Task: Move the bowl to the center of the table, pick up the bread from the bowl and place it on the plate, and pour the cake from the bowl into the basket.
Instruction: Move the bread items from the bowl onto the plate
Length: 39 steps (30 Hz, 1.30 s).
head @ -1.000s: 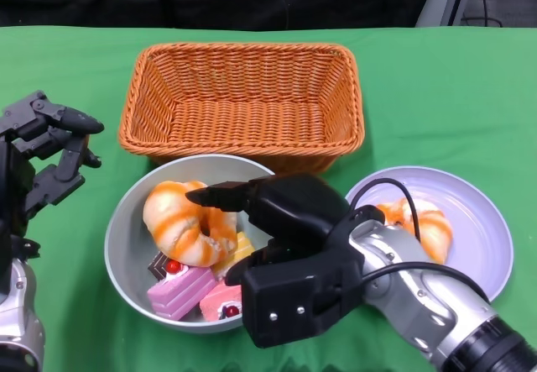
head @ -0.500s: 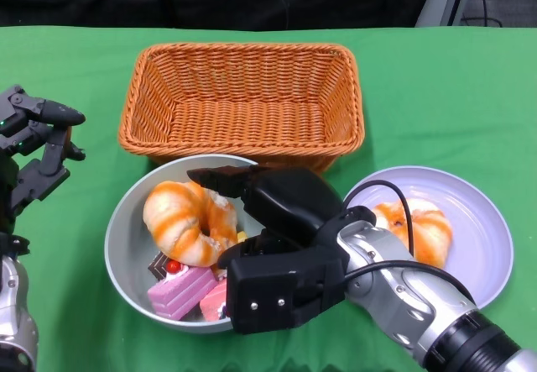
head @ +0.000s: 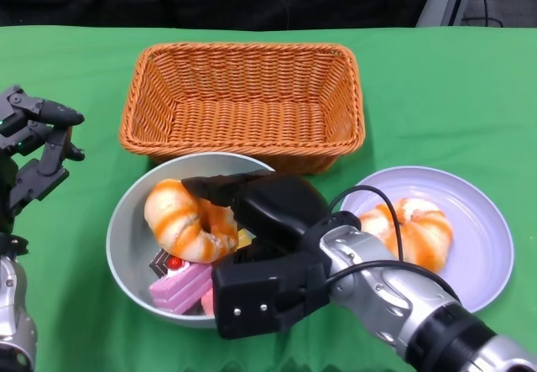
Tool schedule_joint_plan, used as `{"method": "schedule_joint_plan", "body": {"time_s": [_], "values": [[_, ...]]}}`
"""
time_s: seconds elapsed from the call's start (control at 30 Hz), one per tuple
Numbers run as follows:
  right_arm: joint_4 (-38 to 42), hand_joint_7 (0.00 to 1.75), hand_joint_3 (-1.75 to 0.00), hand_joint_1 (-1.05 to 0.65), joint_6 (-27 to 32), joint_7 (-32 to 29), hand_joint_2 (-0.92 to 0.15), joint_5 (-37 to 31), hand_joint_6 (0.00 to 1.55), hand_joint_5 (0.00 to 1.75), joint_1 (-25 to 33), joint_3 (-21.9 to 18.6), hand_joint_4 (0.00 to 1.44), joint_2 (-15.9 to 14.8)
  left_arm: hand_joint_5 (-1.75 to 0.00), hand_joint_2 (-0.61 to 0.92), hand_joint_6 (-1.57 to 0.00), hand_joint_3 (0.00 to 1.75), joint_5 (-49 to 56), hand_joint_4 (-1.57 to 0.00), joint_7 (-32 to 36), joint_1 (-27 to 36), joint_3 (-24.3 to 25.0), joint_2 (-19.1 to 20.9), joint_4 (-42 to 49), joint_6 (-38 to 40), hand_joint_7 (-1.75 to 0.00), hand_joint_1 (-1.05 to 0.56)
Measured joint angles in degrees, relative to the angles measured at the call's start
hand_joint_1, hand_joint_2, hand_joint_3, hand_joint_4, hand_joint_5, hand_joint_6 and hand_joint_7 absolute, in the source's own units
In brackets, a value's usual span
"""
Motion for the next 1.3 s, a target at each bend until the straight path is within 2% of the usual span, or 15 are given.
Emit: {"method": "schedule_joint_plan", "body": {"time_s": [0.37, 0.73, 0.93, 1.07, 1.3], "values": [[10.9, 0.01, -0.05, -0.97, -3.4, -5.8, -0.92, 0.0, 0.30, 0.02, -4.5, 1.0, 0.30, 2.4, -1.47, 0.80, -0.92, 0.64, 2.0, -0.92, 0.9, 0.5, -0.5, 0.0, -1.0, 0.0, -1.06, -0.10], [13.1, 0.01, -0.03, -0.93, -4.9, -9.2, -0.92, -0.2, 0.32, 0.03, -5.1, 1.3, 0.33, 2.9, -1.47, 0.78, -0.91, 0.66, 1.4, -0.91, 0.8, 0.8, -0.2, 0.4, -1.0, 1.0, -1.07, -0.10], [13.1, 0.02, -0.01, -0.88, -4.5, -10.5, -0.91, -0.8, 0.40, 0.04, -5.1, 2.2, 0.40, 3.1, -1.48, 0.77, -0.91, 0.65, 1.4, -0.91, 0.8, 0.8, -0.2, 0.4, -1.0, 1.1, -1.07, -0.12], [13.6, 0.03, 0.00, -0.77, -3.2, -11.6, -0.89, -2.5, 0.47, 0.06, -5.3, 3.8, 0.50, 3.4, -1.47, 0.77, -0.90, 0.67, 2.0, -0.89, 1.6, 0.8, -0.2, 0.4, -1.0, 0.7, -1.08, -0.12], [15.6, 0.02, 0.00, -0.73, 0.7, -13.2, -0.88, -5.0, 0.52, 0.05, -6.2, 7.1, 0.55, 4.9, -1.49, 0.77, -0.88, 0.70, 3.1, -0.88, 3.2, 0.9, -0.3, 0.5, -1.0, -0.4, -1.12, -0.11]]}}
